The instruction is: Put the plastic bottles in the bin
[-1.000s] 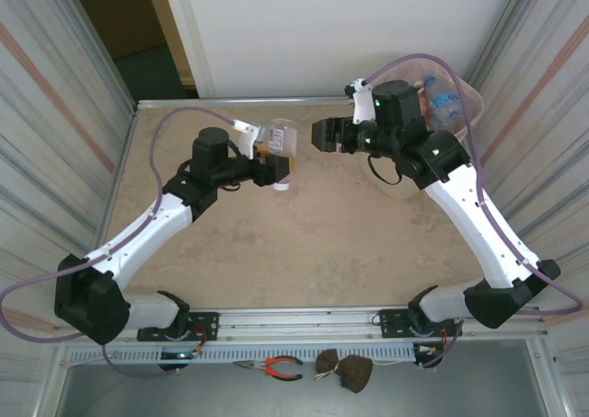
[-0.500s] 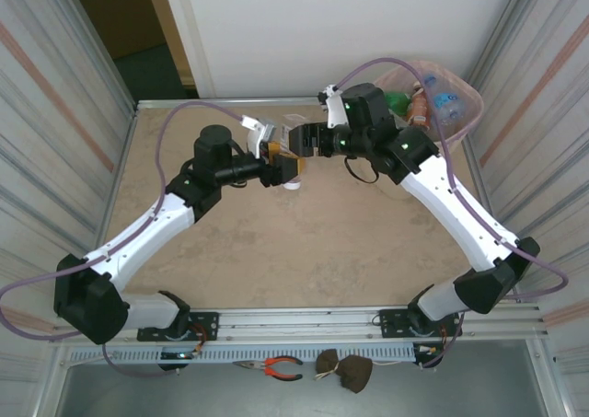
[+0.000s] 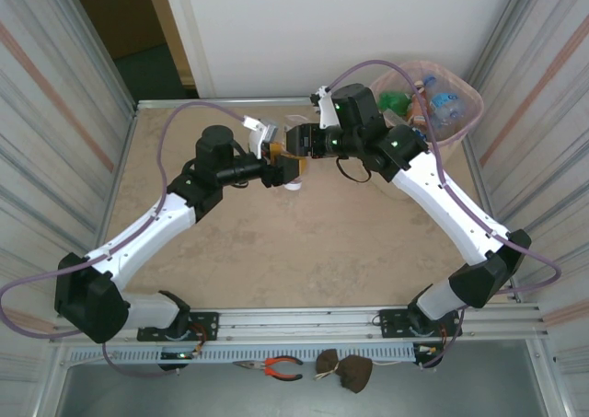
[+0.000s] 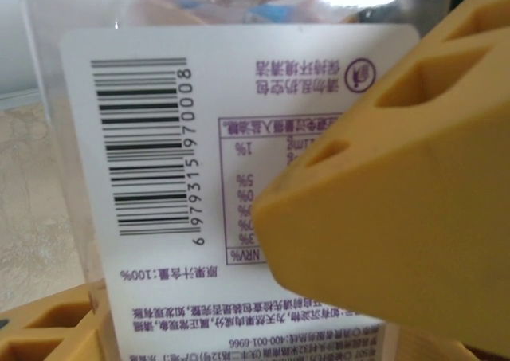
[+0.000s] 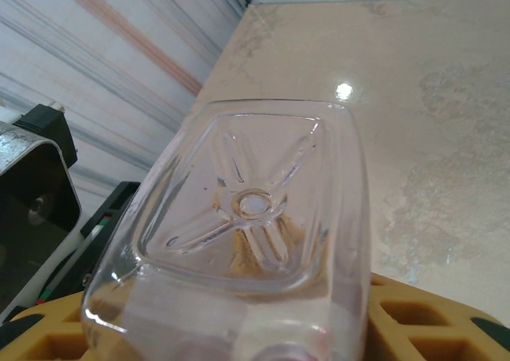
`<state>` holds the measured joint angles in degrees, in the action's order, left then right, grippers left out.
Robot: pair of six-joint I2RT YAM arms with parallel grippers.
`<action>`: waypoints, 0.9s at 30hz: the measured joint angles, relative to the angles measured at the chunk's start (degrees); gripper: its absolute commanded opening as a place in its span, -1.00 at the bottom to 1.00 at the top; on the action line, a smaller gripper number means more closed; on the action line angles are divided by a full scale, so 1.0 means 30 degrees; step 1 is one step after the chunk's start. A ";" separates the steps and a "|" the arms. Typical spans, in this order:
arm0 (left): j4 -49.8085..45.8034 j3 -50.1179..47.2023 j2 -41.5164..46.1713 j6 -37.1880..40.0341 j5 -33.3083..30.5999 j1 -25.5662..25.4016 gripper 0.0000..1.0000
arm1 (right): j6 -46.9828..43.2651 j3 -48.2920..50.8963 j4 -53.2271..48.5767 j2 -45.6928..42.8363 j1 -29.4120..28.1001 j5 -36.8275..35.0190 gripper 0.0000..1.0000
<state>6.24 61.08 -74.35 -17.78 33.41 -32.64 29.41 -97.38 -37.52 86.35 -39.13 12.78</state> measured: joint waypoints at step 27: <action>0.0015 0.0000 0.1421 0.0721 0.0000 0.0000 0.68 | -0.1676 -0.3075 -0.1137 -0.0328 0.9872 -0.0663 -0.16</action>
<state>6.28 61.08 -70.08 -15.62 33.41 -32.64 24.38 -106.61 -40.93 85.36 -9.52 10.79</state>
